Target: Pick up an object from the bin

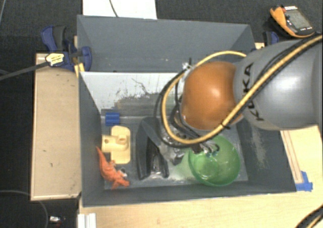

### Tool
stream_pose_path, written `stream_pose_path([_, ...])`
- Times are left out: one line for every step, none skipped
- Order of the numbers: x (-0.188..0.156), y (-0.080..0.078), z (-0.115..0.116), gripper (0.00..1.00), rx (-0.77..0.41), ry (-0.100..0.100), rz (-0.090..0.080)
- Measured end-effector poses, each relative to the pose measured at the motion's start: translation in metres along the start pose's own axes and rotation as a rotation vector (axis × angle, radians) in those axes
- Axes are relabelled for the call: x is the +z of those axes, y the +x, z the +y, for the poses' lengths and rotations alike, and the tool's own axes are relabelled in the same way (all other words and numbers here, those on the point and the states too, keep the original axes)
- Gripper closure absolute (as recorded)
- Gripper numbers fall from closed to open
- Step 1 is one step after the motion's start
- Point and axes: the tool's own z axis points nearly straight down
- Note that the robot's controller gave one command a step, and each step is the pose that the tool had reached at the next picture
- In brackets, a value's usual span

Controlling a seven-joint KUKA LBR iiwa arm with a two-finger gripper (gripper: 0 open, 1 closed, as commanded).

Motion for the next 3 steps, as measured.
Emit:
stream_pose_path([0.043, -0.004, 0.004, 1.0, -0.09, 0.001, -0.005])
stream_pose_path([0.011, -0.028, 0.049, 1.0, -0.091, 0.001, -0.001])
stream_pose_path([0.048, -0.032, 0.049, 1.0, -0.152, 0.002, -0.009])
